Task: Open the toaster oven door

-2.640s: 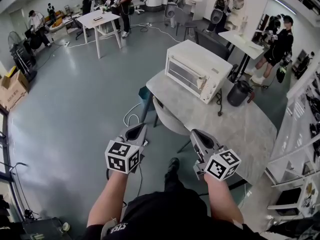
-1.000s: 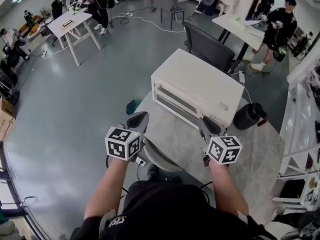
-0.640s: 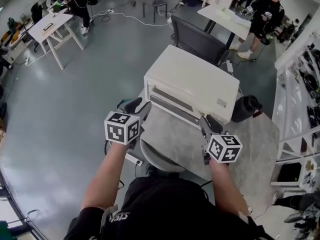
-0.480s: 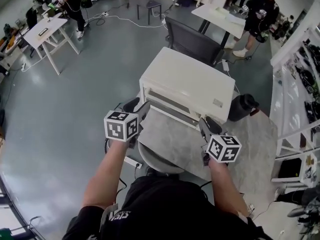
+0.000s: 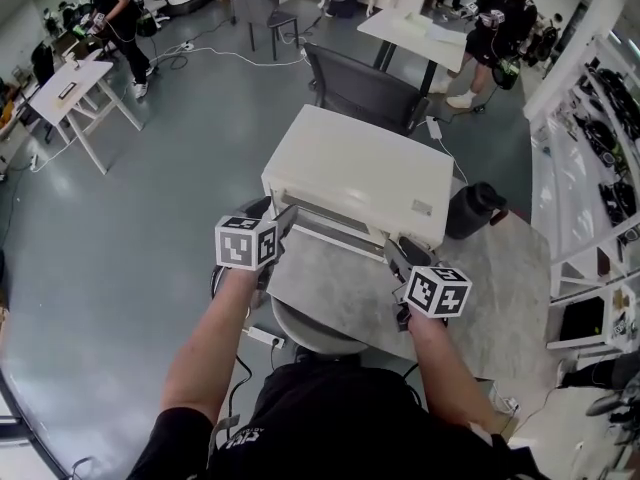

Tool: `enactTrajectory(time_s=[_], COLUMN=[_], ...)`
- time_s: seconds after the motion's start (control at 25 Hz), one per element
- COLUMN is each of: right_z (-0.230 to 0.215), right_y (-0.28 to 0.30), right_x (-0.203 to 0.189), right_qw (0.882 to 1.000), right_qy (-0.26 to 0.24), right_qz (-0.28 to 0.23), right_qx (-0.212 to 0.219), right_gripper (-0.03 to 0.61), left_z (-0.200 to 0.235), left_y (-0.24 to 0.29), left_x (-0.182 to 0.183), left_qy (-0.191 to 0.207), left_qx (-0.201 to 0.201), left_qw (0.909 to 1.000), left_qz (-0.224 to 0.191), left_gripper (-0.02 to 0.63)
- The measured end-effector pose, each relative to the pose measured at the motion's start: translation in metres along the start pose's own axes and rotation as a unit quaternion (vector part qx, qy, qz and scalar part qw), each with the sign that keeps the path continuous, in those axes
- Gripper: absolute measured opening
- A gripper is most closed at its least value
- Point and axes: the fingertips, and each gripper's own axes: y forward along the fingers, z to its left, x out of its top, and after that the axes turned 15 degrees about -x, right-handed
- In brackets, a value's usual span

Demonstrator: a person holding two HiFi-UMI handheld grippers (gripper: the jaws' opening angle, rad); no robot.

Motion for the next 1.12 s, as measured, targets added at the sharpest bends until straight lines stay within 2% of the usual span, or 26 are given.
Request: enactTrajectory(time_s=[0.24,0.68,1.12], right_z=[0.001,0.005,0.008], right_y=[0.011,0.01,-0.007], right_x=[0.0,-0.003,-0.025], right_qw=[1.0,0.999,1.0], right_qy=[0.009,0.029,0.004], right_qz=[0.011,-0.003,-0.002], right_qx=[-0.007,-0.032,-0.03], right_gripper=[0.144,0.135,0.138], left_z=[0.011,0.014,0.001], left_y=[0.011,0.01,-0.003], left_x=[-0.001,-0.004,-0.026], left_qy=[0.004,-0.004,0.002], left_qx=[0.004,-0.016,-0.009], left_qw=[0.9998,0.9999,1.0], left_qz=[0.017,0.002,0.0], left_gripper=[0.261,0.264,0.252])
